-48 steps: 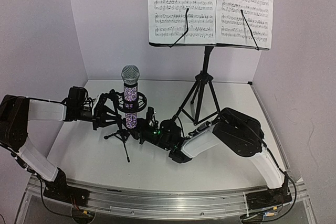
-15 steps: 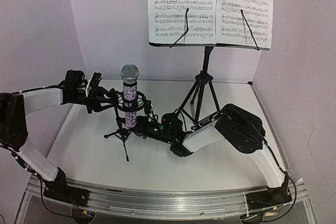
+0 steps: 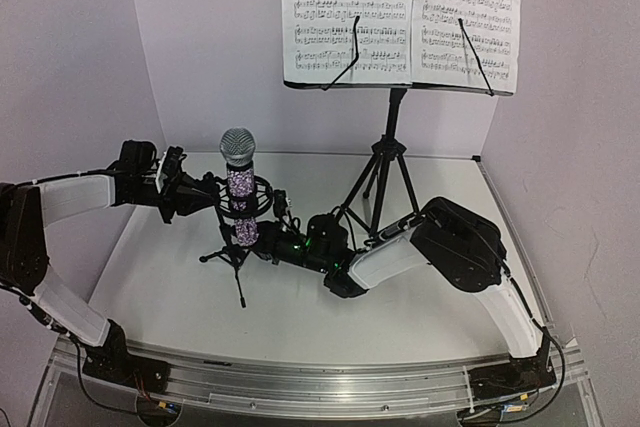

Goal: Pack up the instrument practice props

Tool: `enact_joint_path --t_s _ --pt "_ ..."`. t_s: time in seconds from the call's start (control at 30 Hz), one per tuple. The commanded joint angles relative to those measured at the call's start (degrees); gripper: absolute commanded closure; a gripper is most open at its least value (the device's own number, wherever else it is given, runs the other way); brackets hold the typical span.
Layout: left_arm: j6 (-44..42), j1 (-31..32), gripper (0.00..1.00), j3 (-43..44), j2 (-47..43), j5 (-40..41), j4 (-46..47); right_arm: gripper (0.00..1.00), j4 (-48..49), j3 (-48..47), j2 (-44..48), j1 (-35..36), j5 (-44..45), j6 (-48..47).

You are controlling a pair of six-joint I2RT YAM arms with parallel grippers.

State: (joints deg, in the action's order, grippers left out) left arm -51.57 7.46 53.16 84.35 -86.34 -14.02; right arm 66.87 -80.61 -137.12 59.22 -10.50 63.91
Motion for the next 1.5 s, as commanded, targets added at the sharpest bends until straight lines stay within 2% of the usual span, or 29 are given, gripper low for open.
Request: enact_joint_path --t_s 0.0,0.13,0.2,0.3,0.37,0.47,0.57,0.7,0.93,1.07,1.17,1.2,1.27,1.33,1.37,1.43,1.47 --pt "-4.1 0.7 1.00 -9.2 0.0 4.6 -1.9 1.00 -8.1 1.5 -0.5 -0.9 -0.3 -4.0" --pt "2.2 1.3 1.00 -12.5 0.6 9.2 9.0 1.00 -8.7 1.5 -0.1 -1.0 -0.7 -5.3" --pt "5.1 2.1 1.00 -11.4 1.0 10.4 10.1 1.00 -8.9 1.2 -0.1 -1.0 -1.3 -5.2" --pt "16.6 3.9 1.00 -7.2 2.1 14.3 11.9 1.00 -9.3 0.7 0.0 -1.1 -1.1 -6.1" --pt "17.4 4.1 1.00 -5.4 2.4 14.3 10.2 1.00 -9.5 0.9 0.5 -1.1 -0.5 -9.3" --pt "17.0 4.1 1.00 -3.6 2.5 15.7 6.4 1.00 -9.5 2.6 2.2 -1.1 1.6 -18.8" --pt "17.3 4.1 1.00 -2.8 2.7 15.1 2.9 1.00 -9.4 4.2 3.9 -1.1 2.6 -32.6" --pt "21.4 4.0 1.00 -3.1 2.7 14.6 5.3 1.00 -9.3 4.2 4.2 -1.1 1.0 -48.1" --pt "22.0 4.0 1.00 -3.5 2.9 14.3 6.4 1.00 -9.3 3.6 3.2 -0.5 -4.3 -71.3" --pt "22.0 4.1 1.00 -3.9 2.9 13.9 6.8 1.00 -9.4 4.0 3.1 -0.2 -4.5 -81.1" --pt "21.8 4.0 1.00 -4.0 3.0 13.5 7.0 1.00 -9.4 4.1 3.3 0.2 -2.7 -85.0" --pt "21.6 4.0 1.00 -4.0 3.0 13.3 7.0 0.95 -9.3 4.1 3.3 0.3 -1.7 -85.4" --pt "21.4 4.0 1.00 -4.1 3.0 13.0 7.2 0.76 -9.1 4.2 3.4 0.4 0.6 -85.1" --pt "21.3 4.0 1.00 -4.1 2.9 12.8 7.5 0.62 -7.9 4.5 3.9 0.5 2.7 -82.4" --pt "21.3 4.0 1.00 -4.2 2.9 12.7 7.7 0.51 -6.6 4.9 4.1 0.6 3.8 -80.6" --pt "21.4 3.9 1.00 -4.2 2.8 12.3 7.9 0.15 -3.9 6.3 4.9 0.8 5.3 -76.2" --pt "21.4 3.9 1.00 -4.3 2.8 12.2 8.0 0.11 -2.8 7.4 5.4 0.8 5.7 -74.4"
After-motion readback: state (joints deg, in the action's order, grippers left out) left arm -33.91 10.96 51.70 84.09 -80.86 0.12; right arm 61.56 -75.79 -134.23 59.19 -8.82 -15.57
